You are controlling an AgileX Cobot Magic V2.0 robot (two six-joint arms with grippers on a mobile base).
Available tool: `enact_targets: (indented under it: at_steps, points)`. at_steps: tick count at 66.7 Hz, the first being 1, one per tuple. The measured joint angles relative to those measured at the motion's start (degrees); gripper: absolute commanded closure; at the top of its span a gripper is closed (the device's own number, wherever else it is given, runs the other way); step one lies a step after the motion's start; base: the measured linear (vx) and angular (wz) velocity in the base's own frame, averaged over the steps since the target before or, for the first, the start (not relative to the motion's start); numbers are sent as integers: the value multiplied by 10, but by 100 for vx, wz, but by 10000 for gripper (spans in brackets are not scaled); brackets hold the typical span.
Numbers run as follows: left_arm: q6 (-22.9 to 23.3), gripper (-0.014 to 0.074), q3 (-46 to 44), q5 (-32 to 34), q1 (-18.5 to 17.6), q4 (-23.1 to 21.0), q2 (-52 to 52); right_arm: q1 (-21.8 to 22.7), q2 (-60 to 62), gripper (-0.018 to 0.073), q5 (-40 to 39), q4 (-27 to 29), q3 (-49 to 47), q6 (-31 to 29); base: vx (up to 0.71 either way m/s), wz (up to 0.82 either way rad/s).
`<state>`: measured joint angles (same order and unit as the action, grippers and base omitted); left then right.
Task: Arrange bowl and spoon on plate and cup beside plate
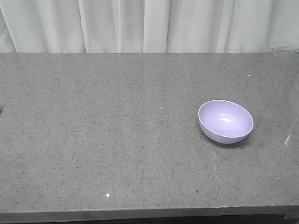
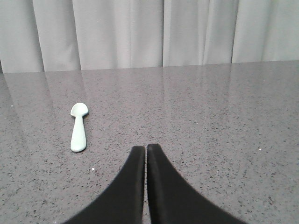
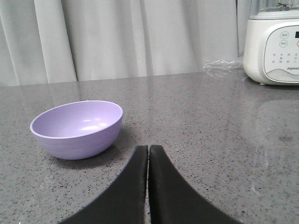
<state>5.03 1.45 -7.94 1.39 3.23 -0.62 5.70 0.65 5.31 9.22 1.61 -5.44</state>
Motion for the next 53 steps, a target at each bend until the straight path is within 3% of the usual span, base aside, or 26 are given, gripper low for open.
enact_targets:
  at_steps: [53]
  points:
    - [0, 603, 0, 0, 0, 0, 0, 0, 0, 566, 0, 0, 0, 0, 2, 0]
